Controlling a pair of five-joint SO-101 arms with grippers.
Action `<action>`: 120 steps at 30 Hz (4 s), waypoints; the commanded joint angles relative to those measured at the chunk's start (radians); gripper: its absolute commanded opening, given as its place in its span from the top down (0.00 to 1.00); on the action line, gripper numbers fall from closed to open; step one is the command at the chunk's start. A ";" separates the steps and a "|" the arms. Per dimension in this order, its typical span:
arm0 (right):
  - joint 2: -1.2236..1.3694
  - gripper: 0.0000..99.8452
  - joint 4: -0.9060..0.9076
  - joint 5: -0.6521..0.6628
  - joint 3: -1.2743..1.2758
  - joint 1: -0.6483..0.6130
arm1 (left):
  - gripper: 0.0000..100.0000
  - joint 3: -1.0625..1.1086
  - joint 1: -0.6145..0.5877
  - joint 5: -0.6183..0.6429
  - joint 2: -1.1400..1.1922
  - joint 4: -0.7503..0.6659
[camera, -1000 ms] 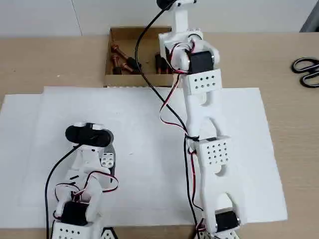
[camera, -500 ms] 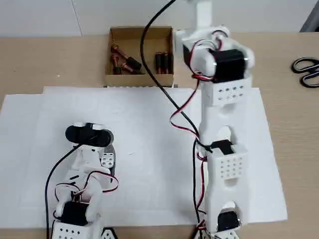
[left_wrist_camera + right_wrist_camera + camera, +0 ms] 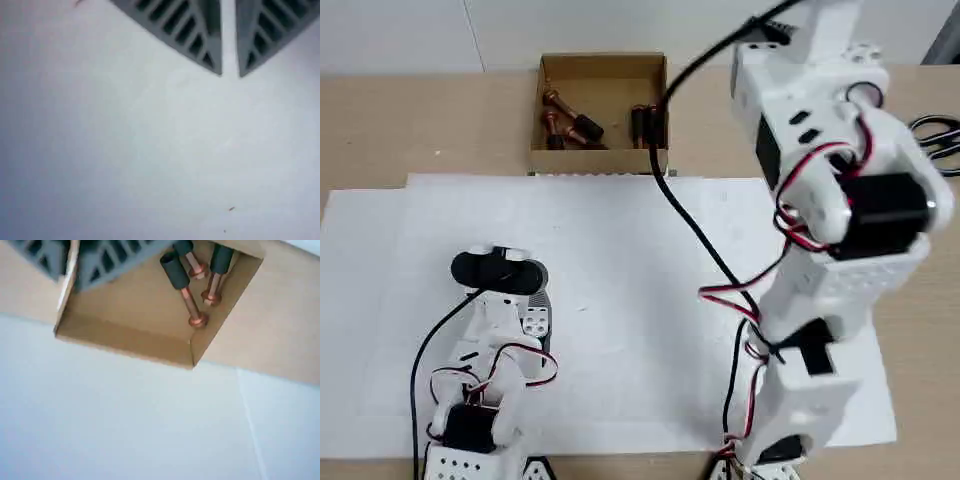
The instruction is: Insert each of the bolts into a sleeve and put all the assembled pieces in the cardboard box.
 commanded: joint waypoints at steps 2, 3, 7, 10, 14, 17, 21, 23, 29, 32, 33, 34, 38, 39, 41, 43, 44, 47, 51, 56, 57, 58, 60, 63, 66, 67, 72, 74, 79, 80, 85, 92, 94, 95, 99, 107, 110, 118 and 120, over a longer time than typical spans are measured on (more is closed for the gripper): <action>-0.229 1.00 0.016 0.018 0.232 0.010 | 0.99 -0.004 0.000 -0.006 -0.008 -0.025; -0.282 1.00 0.013 0.023 0.308 0.010 | 0.99 -0.004 0.000 -0.006 -0.008 -0.025; -0.479 1.00 0.010 0.023 0.615 0.010 | 0.99 -0.004 0.000 -0.006 -0.008 -0.025; -0.616 1.00 0.005 0.020 0.836 0.010 | 0.99 -0.004 0.000 -0.006 -0.008 -0.025; -0.774 1.00 -0.005 0.017 1.109 0.010 | 0.99 -0.004 0.000 -0.006 -0.008 -0.025; -0.901 1.00 -0.031 -0.023 1.309 0.019 | 0.99 -0.004 0.000 -0.006 -0.008 -0.025; -1.093 1.00 -0.122 -0.034 1.636 0.076 | 0.99 -0.004 0.000 -0.006 -0.008 -0.025; -1.202 1.00 -0.194 -0.032 1.818 0.110 | 0.99 -0.004 0.000 -0.006 -0.008 -0.025; -1.552 1.00 -0.420 0.002 2.352 0.128 | 0.99 -0.004 0.000 -0.006 -0.008 -0.025; -1.709 1.00 -0.486 0.023 2.544 0.127 | 0.99 -0.004 0.000 -0.006 -0.008 -0.025; -1.756 1.00 -0.498 0.034 2.596 0.127 | 0.99 -0.004 0.000 -0.006 -0.008 -0.025; -1.794 1.00 -0.506 0.043 2.642 0.127 | 0.99 -0.004 0.000 -0.006 -0.008 -0.025; -1.945 1.00 -0.510 0.049 2.789 0.127 | 0.99 -0.004 0.000 -0.006 -0.008 -0.025; -1.975 1.00 -0.510 0.049 2.816 0.127 | 0.99 -0.004 0.000 -0.006 -0.008 -0.025; -2.032 1.00 -0.510 0.049 2.860 0.127 | 0.99 -0.004 0.000 -0.006 -0.008 -0.025; -2.049 1.00 -0.510 0.049 2.901 0.127 | 0.99 -0.004 0.000 -0.006 -0.008 -0.025; -2.045 1.00 -0.510 0.049 2.920 0.127 | 0.99 -0.004 0.000 -0.006 -0.008 -0.025; -2.041 1.00 -0.510 0.041 2.969 0.127 | 0.99 -0.004 0.000 -0.006 -0.008 -0.025; -2.043 1.00 -0.550 0.044 3.013 0.128 | 0.99 -0.004 0.000 -0.006 -0.008 -0.025; -2.043 1.00 -0.616 0.048 3.086 0.128 | 0.99 -0.004 0.000 -0.006 -0.008 -0.025; -2.043 1.00 -0.615 0.048 3.092 0.128 | 0.99 -0.004 0.000 -0.006 -0.008 -0.025; -2.043 1.00 -0.611 0.048 3.095 0.128 | 0.99 -0.004 0.000 -0.006 -0.008 -0.025; -2.043 1.00 -0.608 0.049 3.115 0.128 | 0.99 -0.004 0.000 -0.006 -0.008 -0.025; -2.043 1.00 -0.613 0.049 3.145 0.127 | 0.99 -0.004 0.000 -0.006 -0.008 -0.025; -2.043 1.00 -0.615 0.049 3.145 0.127 | 0.99 -0.004 0.000 -0.006 -0.008 -0.025; -2.043 1.00 -0.615 0.049 3.145 0.127 | 0.99 -0.004 0.000 -0.006 -0.008 -0.025; -2.043 1.00 -0.613 0.044 3.145 0.130 | 0.99 -0.004 0.000 -0.006 -0.008 -0.025; -2.043 1.00 -0.613 0.043 3.145 0.131 | 0.99 -0.004 0.000 -0.006 -0.008 -0.025; -2.043 1.00 -0.613 0.043 3.145 0.133 | 0.99 -0.004 0.000 -0.006 -0.008 -0.025; -2.043 1.00 -0.613 0.044 3.145 0.130 | 0.99 -0.004 0.000 -0.006 -0.008 -0.025; -2.043 1.00 -0.613 0.044 3.145 0.130 | 0.99 -0.004 0.000 -0.006 -0.008 -0.025; -2.043 1.00 -0.613 0.044 3.145 0.130 | 0.99 -0.004 0.000 -0.006 -0.008 -0.025; -2.043 1.00 -0.613 0.044 3.145 0.130 | 0.99 -0.004 0.000 -0.006 -0.008 -0.025; -2.043 1.00 -0.613 0.044 3.145 0.130 | 0.99 -0.004 0.000 -0.006 -0.008 -0.025; -2.043 1.00 -0.613 0.044 3.145 0.130 | 0.99 -0.004 0.000 -0.006 -0.008 -0.025; -2.043 1.00 -0.613 0.044 3.145 0.130 | 0.99 -0.004 0.000 -0.006 -0.008 -0.025; -2.043 1.00 -0.613 0.044 3.145 0.130 | 0.99 -0.004 0.000 -0.006 -0.008 -0.025; -2.043 1.00 -0.613 0.044 3.145 0.130 | 0.99 -0.004 0.000 -0.006 -0.008 -0.025; -2.043 1.00 -0.613 0.044 3.145 0.130 | 0.99 -0.004 0.000 -0.006 -0.008 -0.025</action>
